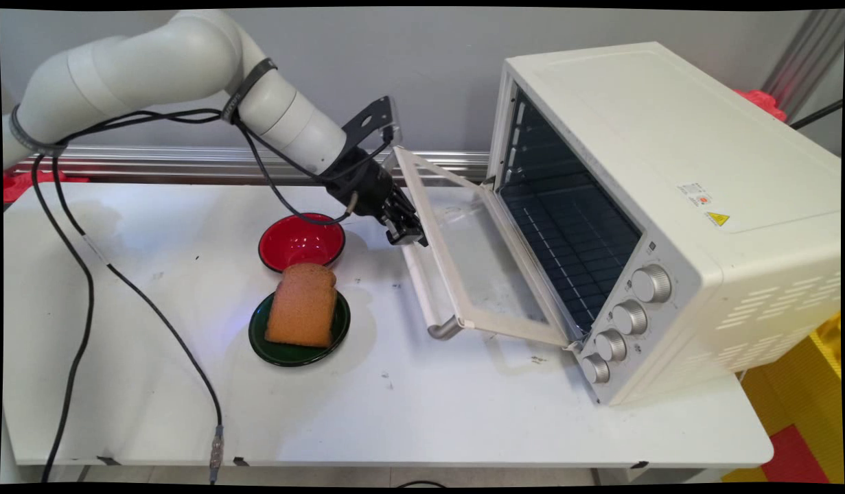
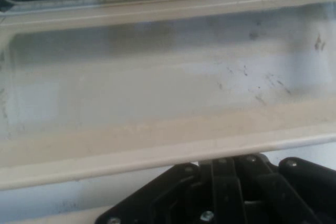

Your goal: Open the oven

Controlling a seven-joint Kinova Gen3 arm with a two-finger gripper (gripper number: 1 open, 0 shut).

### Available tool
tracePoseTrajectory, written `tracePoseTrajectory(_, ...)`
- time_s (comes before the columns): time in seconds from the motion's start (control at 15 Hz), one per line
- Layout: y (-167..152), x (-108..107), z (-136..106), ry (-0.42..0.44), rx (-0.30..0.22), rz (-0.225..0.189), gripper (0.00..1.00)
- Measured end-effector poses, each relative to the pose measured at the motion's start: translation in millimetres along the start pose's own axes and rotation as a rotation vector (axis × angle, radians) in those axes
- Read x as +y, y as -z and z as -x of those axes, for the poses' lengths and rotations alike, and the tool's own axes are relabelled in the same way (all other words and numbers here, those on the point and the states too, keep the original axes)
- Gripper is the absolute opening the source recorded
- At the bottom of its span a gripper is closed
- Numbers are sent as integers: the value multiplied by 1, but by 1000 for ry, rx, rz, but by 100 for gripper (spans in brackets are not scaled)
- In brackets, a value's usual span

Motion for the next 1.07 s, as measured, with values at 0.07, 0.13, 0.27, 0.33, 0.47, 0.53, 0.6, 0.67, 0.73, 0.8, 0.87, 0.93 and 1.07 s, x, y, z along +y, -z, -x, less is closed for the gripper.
tracePoseTrajectory(0.07,0,0,3,-1,2,2,0)
tracePoseTrajectory(0.13,0,1,6,0,3,3,0)
tracePoseTrajectory(0.27,0,1,12,1,4,7,0)
tracePoseTrajectory(0.33,0,2,16,3,4,9,0)
tracePoseTrajectory(0.47,0,4,24,6,7,17,0)
tracePoseTrajectory(0.53,-1,5,28,7,8,21,0)
tracePoseTrajectory(0.6,-2,6,31,7,11,26,0)
tracePoseTrajectory(0.67,-2,7,33,8,13,29,0)
tracePoseTrajectory(0.73,-3,7,36,9,16,32,0)
tracePoseTrajectory(0.8,-4,7,37,8,17,34,0)
tracePoseTrajectory(0.87,-4,7,39,8,19,36,0)
tracePoseTrajectory(0.93,-4,7,41,9,20,37,0)
tracePoseTrajectory(1.07,-3,7,44,9,24,39,0)
